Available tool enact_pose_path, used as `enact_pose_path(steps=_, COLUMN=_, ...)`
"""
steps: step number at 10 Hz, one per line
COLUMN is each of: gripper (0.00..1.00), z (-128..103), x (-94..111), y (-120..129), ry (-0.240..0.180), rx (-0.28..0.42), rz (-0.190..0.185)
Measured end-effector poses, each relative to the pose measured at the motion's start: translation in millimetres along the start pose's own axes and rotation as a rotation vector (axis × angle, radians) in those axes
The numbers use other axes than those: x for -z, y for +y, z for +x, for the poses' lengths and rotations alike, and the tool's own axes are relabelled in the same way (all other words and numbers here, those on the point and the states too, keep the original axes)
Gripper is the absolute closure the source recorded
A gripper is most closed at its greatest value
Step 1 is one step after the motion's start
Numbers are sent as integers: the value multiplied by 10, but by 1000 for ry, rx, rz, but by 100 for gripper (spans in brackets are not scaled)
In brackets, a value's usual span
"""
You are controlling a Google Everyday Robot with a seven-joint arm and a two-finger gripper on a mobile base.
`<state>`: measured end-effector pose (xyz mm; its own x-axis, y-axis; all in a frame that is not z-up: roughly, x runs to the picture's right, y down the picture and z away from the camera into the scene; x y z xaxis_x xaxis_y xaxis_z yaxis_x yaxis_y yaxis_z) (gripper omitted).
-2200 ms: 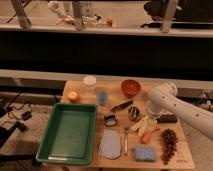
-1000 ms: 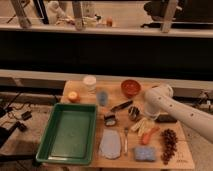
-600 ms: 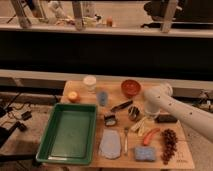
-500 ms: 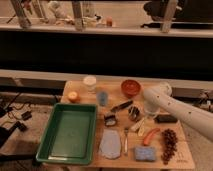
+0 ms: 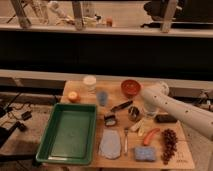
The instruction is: Place banana in purple bowl
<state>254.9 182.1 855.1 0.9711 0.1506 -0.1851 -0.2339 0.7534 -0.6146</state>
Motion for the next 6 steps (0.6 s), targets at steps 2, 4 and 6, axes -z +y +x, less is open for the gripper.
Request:
enact_pose_path(steps=2, gripper=20, z=7, x=-34, y=32, ry=-4, rx=-10, rz=-11)
enact_pose_path(steps=4, gripper=20, z=-1, x=-55, y=68, ry=-32, rx=-19, rz=-29)
enact_pose_path(steps=6, gripper=20, z=-13, x=-59, y=65, ry=-62, rx=-26, rz=-42)
